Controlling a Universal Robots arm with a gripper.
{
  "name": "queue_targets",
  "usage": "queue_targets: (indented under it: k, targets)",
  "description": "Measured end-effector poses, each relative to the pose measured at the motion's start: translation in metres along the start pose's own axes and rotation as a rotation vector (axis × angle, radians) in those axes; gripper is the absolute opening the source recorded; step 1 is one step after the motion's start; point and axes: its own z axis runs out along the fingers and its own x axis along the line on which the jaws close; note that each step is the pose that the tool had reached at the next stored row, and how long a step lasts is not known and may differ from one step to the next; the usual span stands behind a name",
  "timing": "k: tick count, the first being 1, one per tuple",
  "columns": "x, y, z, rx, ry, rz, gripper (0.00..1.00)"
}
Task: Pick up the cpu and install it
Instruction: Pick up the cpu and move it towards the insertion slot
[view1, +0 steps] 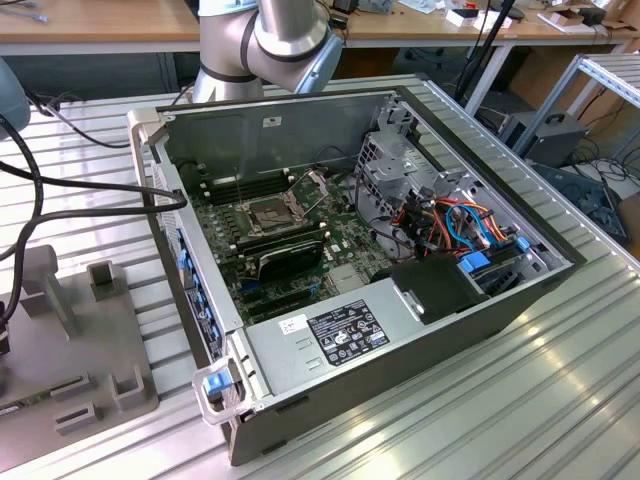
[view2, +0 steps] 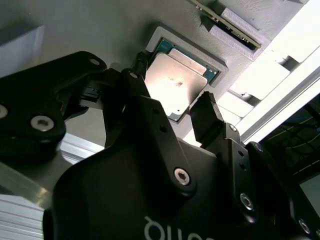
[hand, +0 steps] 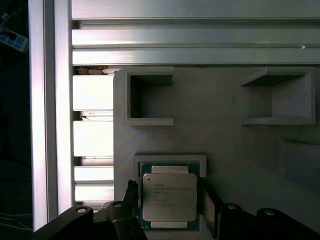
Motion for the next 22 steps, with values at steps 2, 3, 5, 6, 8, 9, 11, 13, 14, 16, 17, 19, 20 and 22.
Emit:
queue_targets:
  k: [2, 3, 5, 6, 8, 9, 11, 13, 14, 16, 17, 19, 20, 22]
  targets:
    - [0.0000, 0.0000, 0.0000, 0.0000, 0.0000, 0.000, 0.62]
    - [0.0000, 0.0000, -0.0001, 0.0001, 0.0001, 0.000, 0.60]
    - [-0.0001, 0.0000, -0.0001, 0.0001, 0.0002, 0.000, 0.54]
    - [-0.0001, 0.0000, -0.0001, 0.0001, 0.0002, 0.000, 0.54]
    - [-0.0001, 0.0000, 0.0000, 0.0000, 0.0001, 0.000, 0.54]
    - [-0.0001, 0.0000, 0.0000, -0.0001, 0.0001, 0.000, 0.54]
    - [-0.0002, 0.0000, 0.0000, -0.0001, 0.0000, 0.000, 0.54]
    - [-0.0002, 0.0000, 0.0000, -0.0001, 0.0000, 0.000, 0.54]
    - [-0.0002, 0.0000, 0.0000, 0.0000, 0.0000, 0.000, 0.54]
    - [-0.0003, 0.0000, -0.0001, 0.0000, 0.0000, 0.000, 0.54]
    - [-0.0003, 0.0000, -0.0002, -0.0001, -0.0002, 0.000, 0.54]
    - [-0.0003, 0.0001, -0.0012, -0.0001, -0.0002, 0.000, 0.54]
    - [-0.0003, 0.0001, -0.0029, 0.0000, 0.0000, 0.000, 0.54]
    - [-0.0003, 0.0001, -0.0048, 0.0000, 0.0000, 0.000, 0.54]
